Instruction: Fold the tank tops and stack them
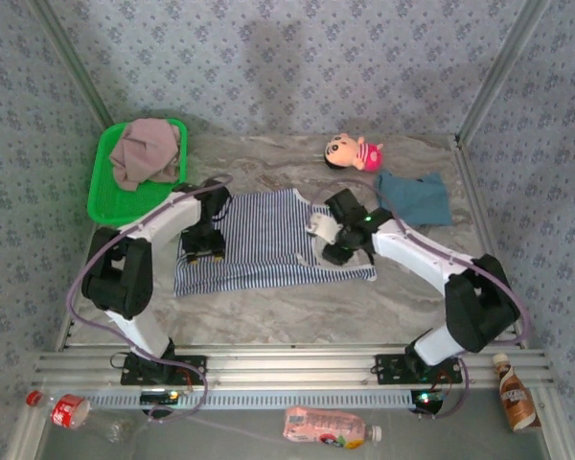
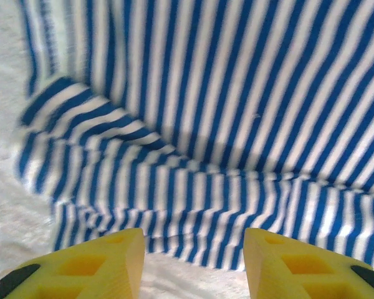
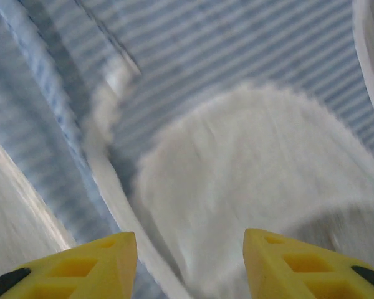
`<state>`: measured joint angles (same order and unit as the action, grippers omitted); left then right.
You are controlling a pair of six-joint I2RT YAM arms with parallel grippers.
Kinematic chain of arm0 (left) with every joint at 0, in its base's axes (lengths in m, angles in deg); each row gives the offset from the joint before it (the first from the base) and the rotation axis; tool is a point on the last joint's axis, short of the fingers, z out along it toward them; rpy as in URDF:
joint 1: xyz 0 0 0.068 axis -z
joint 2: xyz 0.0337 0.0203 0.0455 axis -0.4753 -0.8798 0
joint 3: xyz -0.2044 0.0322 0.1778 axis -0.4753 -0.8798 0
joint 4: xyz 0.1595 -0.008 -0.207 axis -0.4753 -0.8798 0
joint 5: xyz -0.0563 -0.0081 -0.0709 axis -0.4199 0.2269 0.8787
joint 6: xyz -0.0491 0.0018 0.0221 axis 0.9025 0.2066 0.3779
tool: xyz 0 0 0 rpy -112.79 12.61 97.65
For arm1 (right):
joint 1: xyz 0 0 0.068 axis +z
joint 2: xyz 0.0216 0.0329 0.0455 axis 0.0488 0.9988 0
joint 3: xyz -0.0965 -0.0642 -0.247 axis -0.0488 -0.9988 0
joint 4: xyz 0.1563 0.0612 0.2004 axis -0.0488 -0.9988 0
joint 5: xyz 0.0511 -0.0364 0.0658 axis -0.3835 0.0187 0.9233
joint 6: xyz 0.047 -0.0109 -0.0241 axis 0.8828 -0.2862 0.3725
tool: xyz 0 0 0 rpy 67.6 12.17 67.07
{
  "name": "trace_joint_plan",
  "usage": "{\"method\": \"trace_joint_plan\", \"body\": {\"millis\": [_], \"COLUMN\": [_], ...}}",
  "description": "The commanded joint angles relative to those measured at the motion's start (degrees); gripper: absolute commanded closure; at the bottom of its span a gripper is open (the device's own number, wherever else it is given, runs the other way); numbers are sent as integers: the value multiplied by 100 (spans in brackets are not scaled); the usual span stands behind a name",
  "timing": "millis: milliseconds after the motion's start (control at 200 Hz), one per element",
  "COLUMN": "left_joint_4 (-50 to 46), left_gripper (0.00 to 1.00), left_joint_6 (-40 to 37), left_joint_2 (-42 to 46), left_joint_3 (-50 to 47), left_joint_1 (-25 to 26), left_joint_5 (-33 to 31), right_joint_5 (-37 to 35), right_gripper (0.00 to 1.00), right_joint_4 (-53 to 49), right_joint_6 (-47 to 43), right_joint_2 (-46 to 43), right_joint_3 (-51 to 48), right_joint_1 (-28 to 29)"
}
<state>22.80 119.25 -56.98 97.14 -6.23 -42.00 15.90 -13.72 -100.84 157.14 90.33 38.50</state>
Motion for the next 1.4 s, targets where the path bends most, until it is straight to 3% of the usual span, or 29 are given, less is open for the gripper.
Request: {"method": "trace_joint_plan", "body": {"millis": [0, 135, 280, 410, 570, 984, 1209, 1394], "left_joint_4": [663, 950, 1054, 1068, 1016, 719, 256, 258], "left_gripper": [54, 54, 54, 54, 54, 54, 54, 53], "left_joint_6": [5, -119, -175, -196, -141, 394, 155, -372], "left_joint_2": [-353, -648, -678, -631, -507, -193, 138, -176], "left_joint_3": [-46, -68, -315, -542, -761, -856, -133, 888], "left_joint_1": [26, 34, 70, 156, 376, 1255, 947, 255], "left_joint_5": [288, 201, 194, 251, 401, 761, 471, 185], "right_joint_5": [687, 641, 471, 179, -547, -545, -170, 322], "right_gripper": [48, 50, 51, 53, 56, 56, 54, 48], "right_joint_4": [1197, 1040, 824, -176, -569, -1705, -2011, -572], "right_joint_6": [304, 573, 1107, 1729, 2460, 2581, 2947, 2549], "right_joint_2": [681, 1498, 1631, 1920, 1472, 933, 181, -141], "right_joint_3": [43, 384, 332, 576, 9, -105, 25, 92], "right_joint_1": [331, 439, 531, 603, 764, 980, 594, -148]}}
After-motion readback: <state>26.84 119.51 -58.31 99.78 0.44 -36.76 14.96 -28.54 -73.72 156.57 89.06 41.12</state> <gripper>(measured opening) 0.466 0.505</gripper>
